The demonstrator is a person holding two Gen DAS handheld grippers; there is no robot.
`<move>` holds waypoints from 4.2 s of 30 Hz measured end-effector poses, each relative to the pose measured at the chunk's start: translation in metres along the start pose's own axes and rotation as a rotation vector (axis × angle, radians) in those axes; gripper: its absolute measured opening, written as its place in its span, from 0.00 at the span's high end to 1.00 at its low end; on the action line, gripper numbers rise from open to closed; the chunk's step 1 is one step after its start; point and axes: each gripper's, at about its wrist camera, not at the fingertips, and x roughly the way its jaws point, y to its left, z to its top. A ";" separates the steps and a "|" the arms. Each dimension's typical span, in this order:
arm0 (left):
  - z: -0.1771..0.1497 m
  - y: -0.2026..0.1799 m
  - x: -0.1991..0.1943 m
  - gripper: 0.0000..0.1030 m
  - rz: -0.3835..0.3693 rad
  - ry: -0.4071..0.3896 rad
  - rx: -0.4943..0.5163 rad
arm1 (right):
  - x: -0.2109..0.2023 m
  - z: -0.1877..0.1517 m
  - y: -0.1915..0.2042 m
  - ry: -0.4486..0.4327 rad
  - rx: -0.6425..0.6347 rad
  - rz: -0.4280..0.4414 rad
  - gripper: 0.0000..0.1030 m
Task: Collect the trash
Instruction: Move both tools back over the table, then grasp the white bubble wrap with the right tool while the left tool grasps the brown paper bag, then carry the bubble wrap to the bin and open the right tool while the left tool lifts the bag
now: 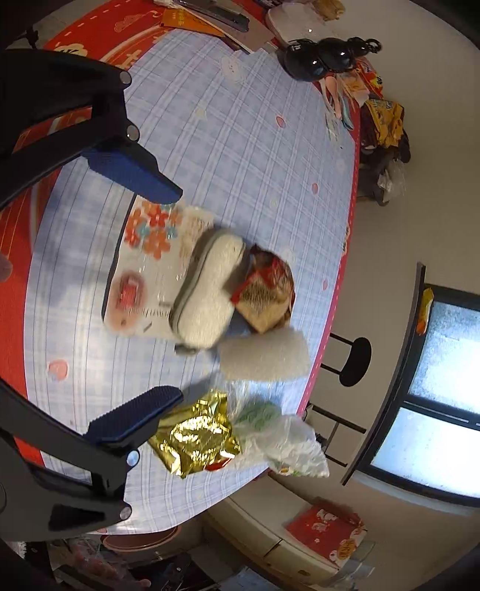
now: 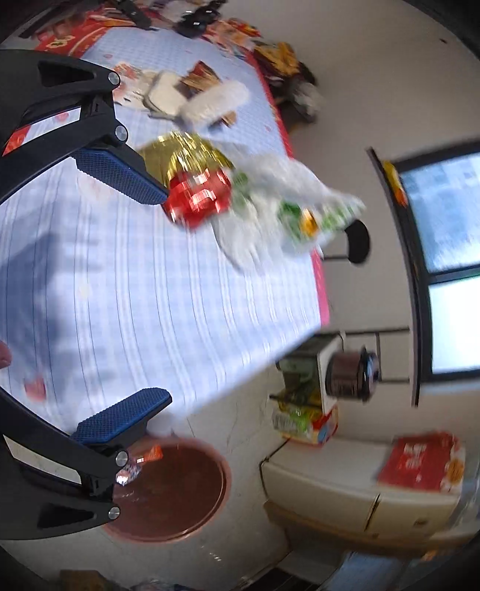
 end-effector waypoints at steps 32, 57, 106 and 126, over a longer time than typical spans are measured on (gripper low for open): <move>0.040 0.144 0.069 0.06 -0.130 0.114 -0.059 | 0.101 0.023 0.285 0.029 -0.420 0.190 0.13; 0.058 0.105 0.091 0.06 -0.260 0.140 0.037 | 0.087 0.025 0.259 0.069 -0.293 0.261 0.69; 0.115 0.044 0.131 0.21 -0.066 0.105 0.022 | 0.026 0.002 0.205 0.022 -0.197 0.199 0.69; 0.066 0.000 -0.015 0.22 0.026 -0.037 -0.055 | -0.002 0.014 0.165 -0.022 -0.255 0.359 0.69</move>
